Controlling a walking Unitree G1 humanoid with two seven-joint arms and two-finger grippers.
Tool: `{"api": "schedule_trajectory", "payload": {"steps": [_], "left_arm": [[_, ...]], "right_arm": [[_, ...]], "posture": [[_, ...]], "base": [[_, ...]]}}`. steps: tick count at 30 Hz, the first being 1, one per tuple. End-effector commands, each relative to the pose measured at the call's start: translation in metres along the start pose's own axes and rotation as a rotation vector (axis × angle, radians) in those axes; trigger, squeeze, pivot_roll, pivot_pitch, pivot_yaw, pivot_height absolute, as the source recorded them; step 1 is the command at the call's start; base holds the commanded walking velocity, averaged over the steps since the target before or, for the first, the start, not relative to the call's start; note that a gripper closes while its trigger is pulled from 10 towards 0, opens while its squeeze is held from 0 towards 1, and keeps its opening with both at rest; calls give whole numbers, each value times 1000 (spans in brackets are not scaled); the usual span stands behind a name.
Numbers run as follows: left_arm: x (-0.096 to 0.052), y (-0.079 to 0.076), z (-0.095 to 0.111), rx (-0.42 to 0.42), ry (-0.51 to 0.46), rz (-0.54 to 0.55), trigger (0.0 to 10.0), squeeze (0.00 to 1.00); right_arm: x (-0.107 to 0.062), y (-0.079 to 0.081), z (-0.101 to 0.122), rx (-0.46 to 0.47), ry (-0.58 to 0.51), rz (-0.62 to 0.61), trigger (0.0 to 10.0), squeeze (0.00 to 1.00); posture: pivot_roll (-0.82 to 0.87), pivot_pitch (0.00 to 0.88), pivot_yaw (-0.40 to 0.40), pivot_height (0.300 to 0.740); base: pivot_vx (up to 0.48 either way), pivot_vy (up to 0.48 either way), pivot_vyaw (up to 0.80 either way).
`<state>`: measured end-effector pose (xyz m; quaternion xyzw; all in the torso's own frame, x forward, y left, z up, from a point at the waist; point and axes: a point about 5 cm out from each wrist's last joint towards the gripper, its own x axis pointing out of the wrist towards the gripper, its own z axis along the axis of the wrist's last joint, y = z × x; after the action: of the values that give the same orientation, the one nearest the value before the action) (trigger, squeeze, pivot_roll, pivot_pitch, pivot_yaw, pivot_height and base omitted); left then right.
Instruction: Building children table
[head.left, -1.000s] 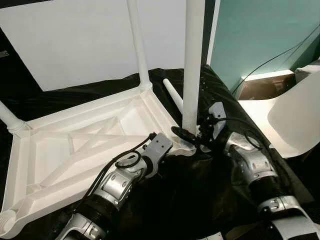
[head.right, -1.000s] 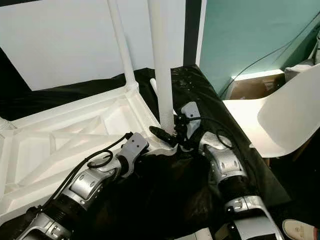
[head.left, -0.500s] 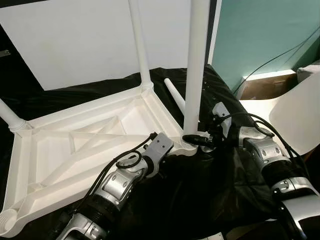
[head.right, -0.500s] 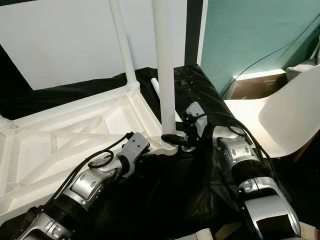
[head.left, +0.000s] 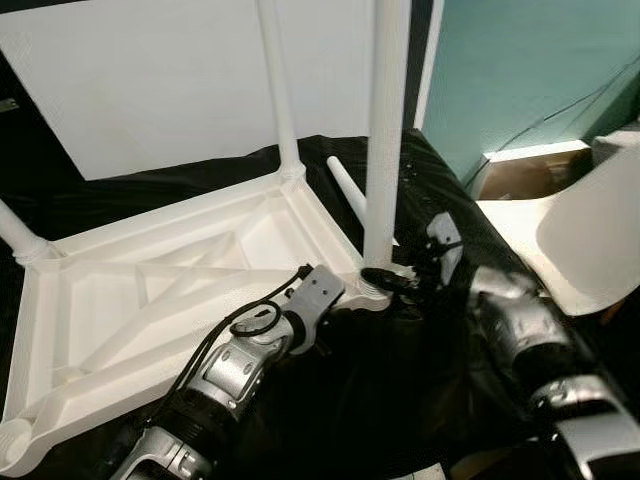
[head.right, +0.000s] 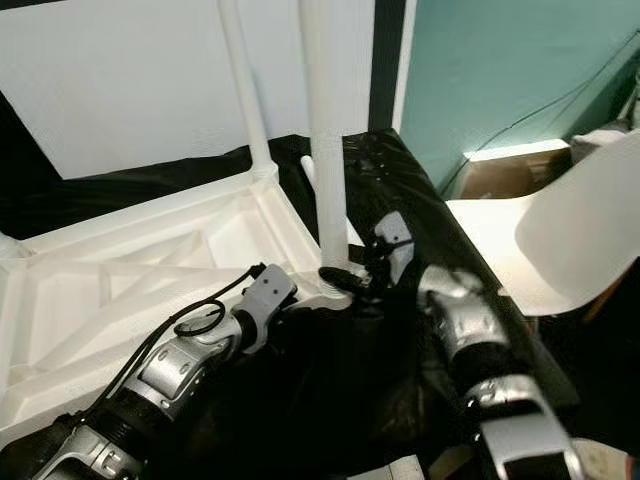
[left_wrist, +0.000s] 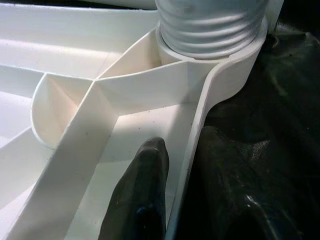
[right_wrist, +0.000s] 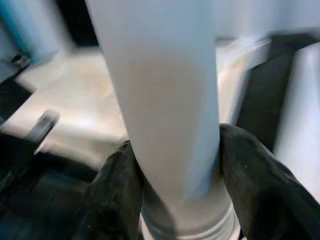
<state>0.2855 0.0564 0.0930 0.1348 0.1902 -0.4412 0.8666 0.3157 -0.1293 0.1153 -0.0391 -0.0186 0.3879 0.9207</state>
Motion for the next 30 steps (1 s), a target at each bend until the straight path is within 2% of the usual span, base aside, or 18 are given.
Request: {"api": "schedule_trajectory", "payload": {"steps": [1,3,5,10,11,15,16,21,22,24,25,26,30], "left_arm": [[6,-26,-25,-62,92,-211,10000,0],[5,-26,-26,-68,92,-207,10000,0],[4,-27,-28,-71,96,-207,10000,0],[4,-27,-29,-72,99,-208,10000,0],[5,-28,-29,-73,99,-211,10000,0],[5,-29,-29,-73,98,-212,10000,0],[5,-27,-28,-73,98,-210,10000,0],[2,-26,-29,-67,105,-211,10000,0],[1,-25,-30,-67,109,-211,10000,0],[1,-26,-30,-67,111,-211,10000,0],[1,-26,-30,-67,111,-211,10000,0],[1,-26,-30,-70,109,-210,10000,0],[2,-27,-31,-75,111,-208,10000,0]], "right_arm": [[1,9,-6,5,10,-67,0,0],[-6,14,-10,44,-38,-239,0,0],[-10,11,-12,73,-54,-360,0,0],[-11,9,-14,83,-58,-405,0,0],[-8,14,-15,78,-52,-437,4549,0],[-4,19,-14,72,-46,-439,4549,0],[-1,19,-10,71,-67,-401,10000,1000],[5,20,0,35,-86,-286,10000,1000],[8,18,6,-24,-81,-205,10000,0],[9,9,13,-103,-61,-122,10000,0],[9,9,13,-103,-61,-122,10000,0],[10,3,15,-116,-43,-93,10000,0],[11,-10,15,-66,23,-38,10000,0]], "posture": [[19,0,30,740],[20,0,31,740],[20,0,31,740],[20,0,31,740],[20,0,33,740],[20,0,33,740],[29,0,46,740],[38,0,57,740],[42,0,56,740],[45,0,54,740],[45,0,54,740],[49,0,53,740],[64,0,57,740]], "base": [[0,0,0],[0,0,0],[0,0,0],[0,0,0],[0,0,0],[0,0,0],[0,0,0],[0,0,0],[0,0,0],[0,0,0],[0,0,0],[0,0,0],[0,0,0]]}}
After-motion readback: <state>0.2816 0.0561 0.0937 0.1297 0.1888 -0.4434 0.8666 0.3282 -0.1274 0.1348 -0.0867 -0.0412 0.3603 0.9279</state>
